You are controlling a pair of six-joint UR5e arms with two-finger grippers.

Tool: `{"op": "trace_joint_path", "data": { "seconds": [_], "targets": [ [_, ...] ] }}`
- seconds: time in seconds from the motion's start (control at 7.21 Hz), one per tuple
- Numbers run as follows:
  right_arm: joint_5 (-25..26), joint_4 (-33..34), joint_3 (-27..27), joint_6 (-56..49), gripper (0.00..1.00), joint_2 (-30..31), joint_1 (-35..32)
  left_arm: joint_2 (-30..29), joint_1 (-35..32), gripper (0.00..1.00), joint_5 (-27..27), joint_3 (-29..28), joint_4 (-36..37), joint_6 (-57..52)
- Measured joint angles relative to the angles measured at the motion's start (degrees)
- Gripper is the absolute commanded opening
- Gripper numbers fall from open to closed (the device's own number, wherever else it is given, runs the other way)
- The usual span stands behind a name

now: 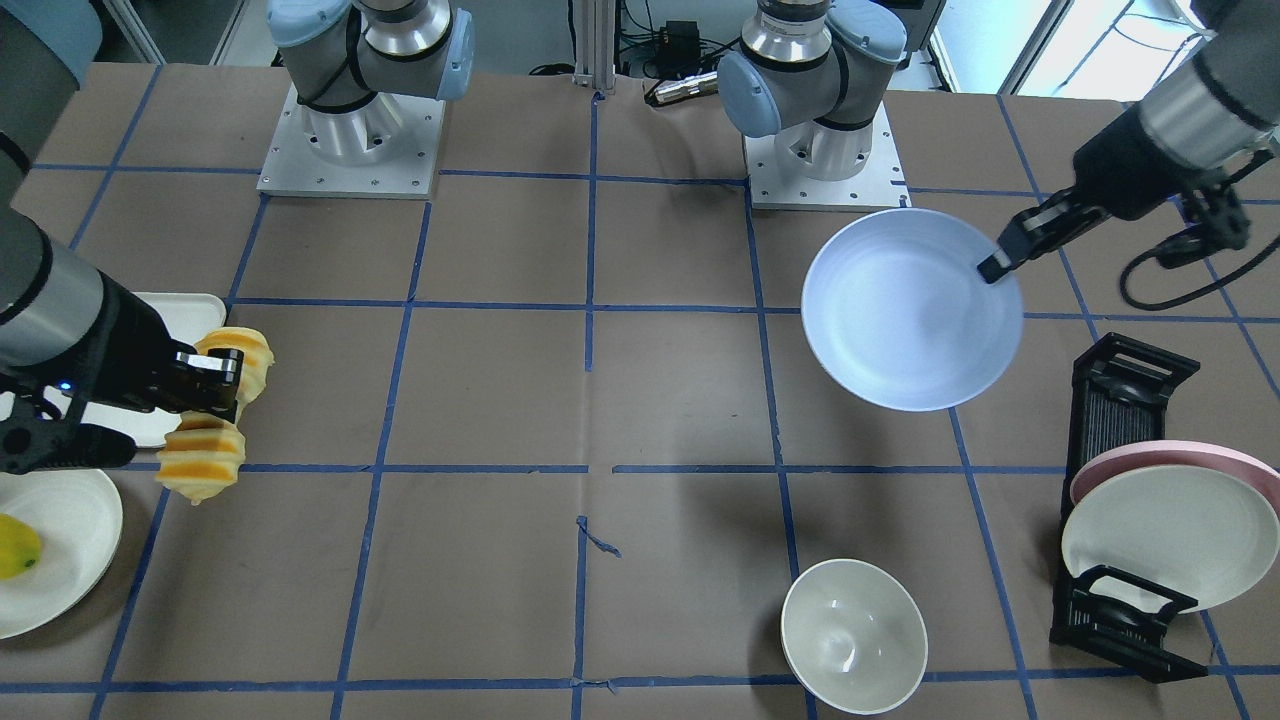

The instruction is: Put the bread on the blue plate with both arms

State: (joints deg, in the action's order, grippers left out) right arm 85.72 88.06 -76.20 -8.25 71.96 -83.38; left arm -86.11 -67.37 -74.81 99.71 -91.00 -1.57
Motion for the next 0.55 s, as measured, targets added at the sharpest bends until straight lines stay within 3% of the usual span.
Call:
{"op": "trace_joint_path", "data": {
  "seconds": [0.28, 0.55],
  "targets": [
    [0.0, 3.3, -2.01, 6.72, 0.0, -0.5, -4.32, -2.35, -13.21, 0.0, 1.19, 6.85, 13.62, 2.03],
    [0.0, 9.5, -6.81, 12.91, 0.0, -0.37, -7.97, -7.42, -21.01, 0.0, 4.55, 14.47, 29.99, 6.09]
  ]
}}
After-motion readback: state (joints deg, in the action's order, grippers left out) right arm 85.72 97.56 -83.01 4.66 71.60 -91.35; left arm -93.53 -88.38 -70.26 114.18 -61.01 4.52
